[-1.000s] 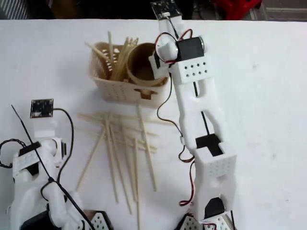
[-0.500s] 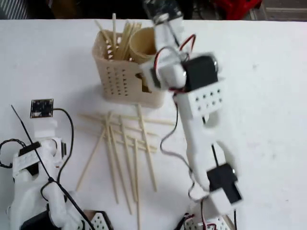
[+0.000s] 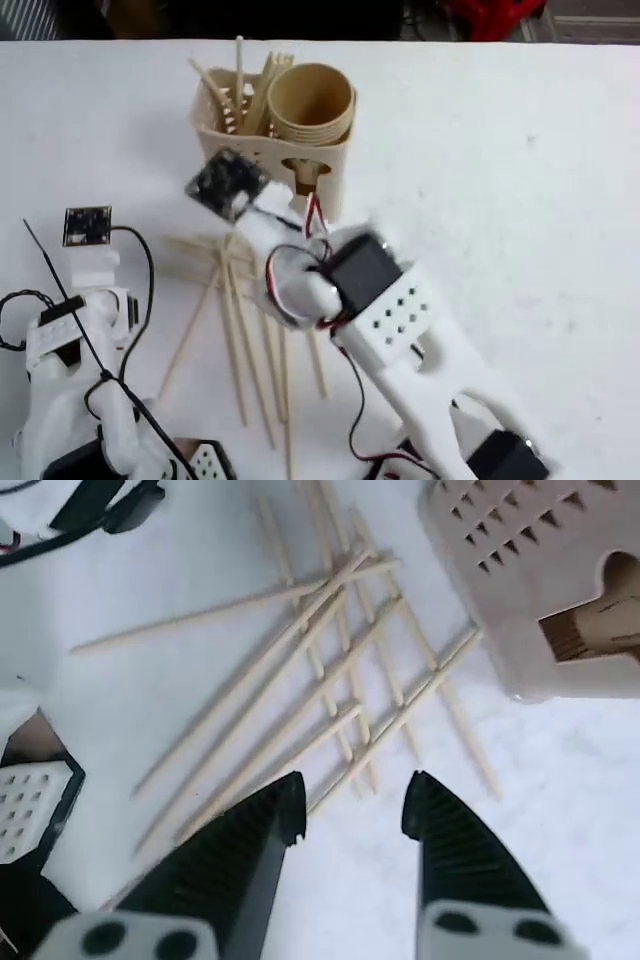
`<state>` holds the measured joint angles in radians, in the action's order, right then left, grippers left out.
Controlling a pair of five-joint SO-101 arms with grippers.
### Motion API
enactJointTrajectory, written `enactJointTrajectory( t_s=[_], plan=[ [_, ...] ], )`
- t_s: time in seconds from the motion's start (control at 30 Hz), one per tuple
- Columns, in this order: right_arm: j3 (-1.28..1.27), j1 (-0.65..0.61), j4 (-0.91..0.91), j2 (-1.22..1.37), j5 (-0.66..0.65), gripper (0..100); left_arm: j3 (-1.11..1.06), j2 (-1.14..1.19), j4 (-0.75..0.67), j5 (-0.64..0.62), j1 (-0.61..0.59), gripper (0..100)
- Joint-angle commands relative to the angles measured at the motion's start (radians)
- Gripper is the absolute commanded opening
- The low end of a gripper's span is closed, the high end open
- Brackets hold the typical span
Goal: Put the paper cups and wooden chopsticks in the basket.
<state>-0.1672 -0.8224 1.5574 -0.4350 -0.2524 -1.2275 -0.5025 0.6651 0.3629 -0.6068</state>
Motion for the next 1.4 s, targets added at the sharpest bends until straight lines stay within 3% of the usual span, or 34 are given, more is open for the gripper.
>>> enactJointTrajectory(
  t_s=[0.0,0.17,0.27,0.43,0.8,1.13,1.27,1.37],
  plan=[
    [-0.192,-0.010,-0.145,-0.059,-0.009,16.3,0.006,-0.007,-0.020,-0.012,-0.007,13],
    [-0.459,-0.010,-0.456,-0.007,-0.040,21.1,0.006,-0.007,-0.020,-0.012,-0.007,13],
    [-0.503,-0.012,-0.539,0.058,-0.023,26.2,0.006,-0.007,-0.020,-0.012,-0.007,13],
    [-0.520,-0.013,-0.651,0.173,0.021,26.9,0.006,-0.007,-0.020,-0.012,-0.007,13],
    [-0.514,-0.077,-0.708,0.358,0.032,26.9,0.006,-0.007,-0.018,-0.009,-0.007,13],
    [-0.514,-0.077,-0.734,0.387,0.419,26.9,0.006,-0.007,-0.018,-0.009,-0.007,13],
    [-0.516,-0.077,-0.734,0.387,0.433,26.1,0.006,-0.007,-0.018,-0.009,-0.007,13],
    [-0.516,-0.073,-0.734,0.387,0.433,15.8,0.006,-0.007,-0.018,-0.009,-0.007,13]
  ],
)
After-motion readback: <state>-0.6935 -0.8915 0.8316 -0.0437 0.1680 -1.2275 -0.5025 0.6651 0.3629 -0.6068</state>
